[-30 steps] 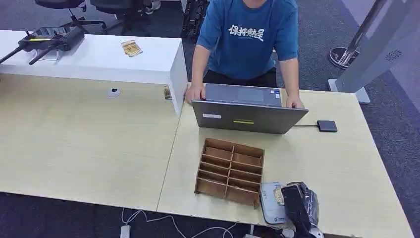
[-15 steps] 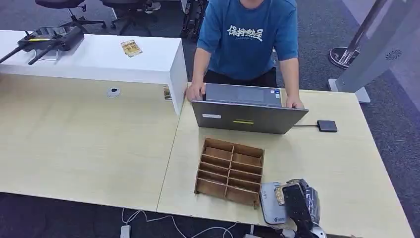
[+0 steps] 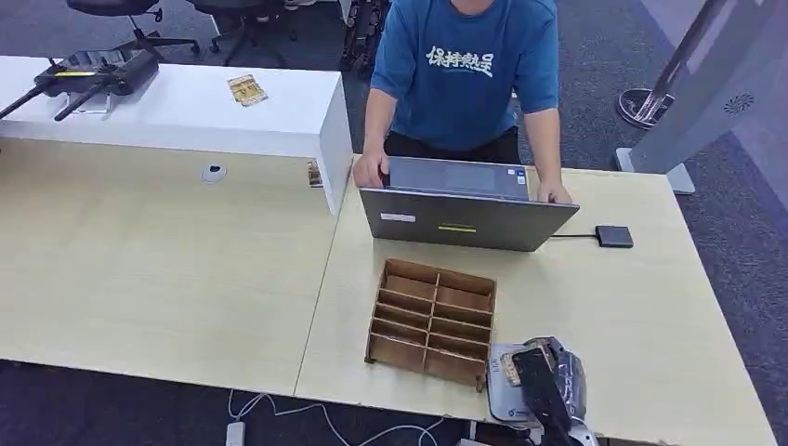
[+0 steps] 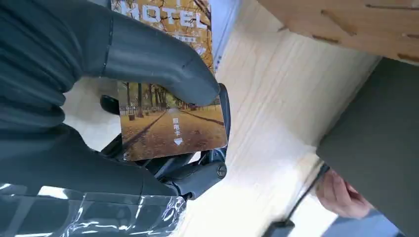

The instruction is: Pass the card to the sensor for recognition and then transmit it.

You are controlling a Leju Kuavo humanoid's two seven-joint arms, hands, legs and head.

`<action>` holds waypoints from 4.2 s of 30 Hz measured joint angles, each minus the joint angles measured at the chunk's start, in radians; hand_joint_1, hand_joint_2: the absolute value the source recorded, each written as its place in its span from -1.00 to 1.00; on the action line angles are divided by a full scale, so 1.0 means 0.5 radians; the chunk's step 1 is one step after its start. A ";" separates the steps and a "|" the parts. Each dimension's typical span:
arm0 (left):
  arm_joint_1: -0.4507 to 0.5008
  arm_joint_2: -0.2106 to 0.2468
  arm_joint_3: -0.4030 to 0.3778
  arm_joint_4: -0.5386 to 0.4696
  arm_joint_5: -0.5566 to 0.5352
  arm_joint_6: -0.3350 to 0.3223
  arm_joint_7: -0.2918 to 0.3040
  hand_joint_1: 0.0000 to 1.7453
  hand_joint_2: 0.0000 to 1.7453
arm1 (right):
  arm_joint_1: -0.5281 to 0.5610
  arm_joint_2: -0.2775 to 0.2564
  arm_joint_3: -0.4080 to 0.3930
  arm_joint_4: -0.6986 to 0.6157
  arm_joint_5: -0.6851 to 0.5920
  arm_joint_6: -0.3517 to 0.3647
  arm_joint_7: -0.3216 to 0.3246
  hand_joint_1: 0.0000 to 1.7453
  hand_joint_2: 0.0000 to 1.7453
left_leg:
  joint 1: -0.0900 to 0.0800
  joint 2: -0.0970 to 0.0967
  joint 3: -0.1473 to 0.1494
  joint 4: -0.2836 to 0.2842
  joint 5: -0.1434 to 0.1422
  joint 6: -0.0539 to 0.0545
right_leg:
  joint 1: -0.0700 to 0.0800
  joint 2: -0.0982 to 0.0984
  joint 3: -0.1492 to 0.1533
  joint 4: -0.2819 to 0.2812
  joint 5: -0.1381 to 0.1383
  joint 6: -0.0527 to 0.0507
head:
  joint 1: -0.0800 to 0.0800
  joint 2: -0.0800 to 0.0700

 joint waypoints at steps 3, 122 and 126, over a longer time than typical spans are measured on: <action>0.000 0.002 0.000 0.000 -0.002 0.004 0.000 -1.00 -1.00 | -0.022 -0.021 -0.008 -0.076 0.104 -0.051 0.033 1.00 1.00 | 0.000 0.000 0.000 0.000 0.000 0.000 | 0.000 0.001 0.000 0.000 0.000 0.000 | -0.001 0.000; -0.112 0.200 -0.002 0.000 -0.628 -0.077 0.018 -1.00 -1.00 | -1.529 -0.289 0.153 0.494 2.077 -0.334 0.717 -1.00 1.00 | 0.000 -0.002 -0.003 0.001 0.005 -0.002 | 0.000 -0.001 -0.003 0.002 0.004 -0.002 | 0.000 0.000; -0.112 0.193 0.011 0.000 -0.630 -0.072 0.018 -1.00 -1.00 | -1.502 -0.289 0.140 0.446 2.035 -0.347 0.700 -1.00 1.00 | 0.000 -0.002 -0.002 0.001 0.005 -0.002 | 0.000 0.000 -0.004 0.002 0.004 -0.002 | 0.000 0.000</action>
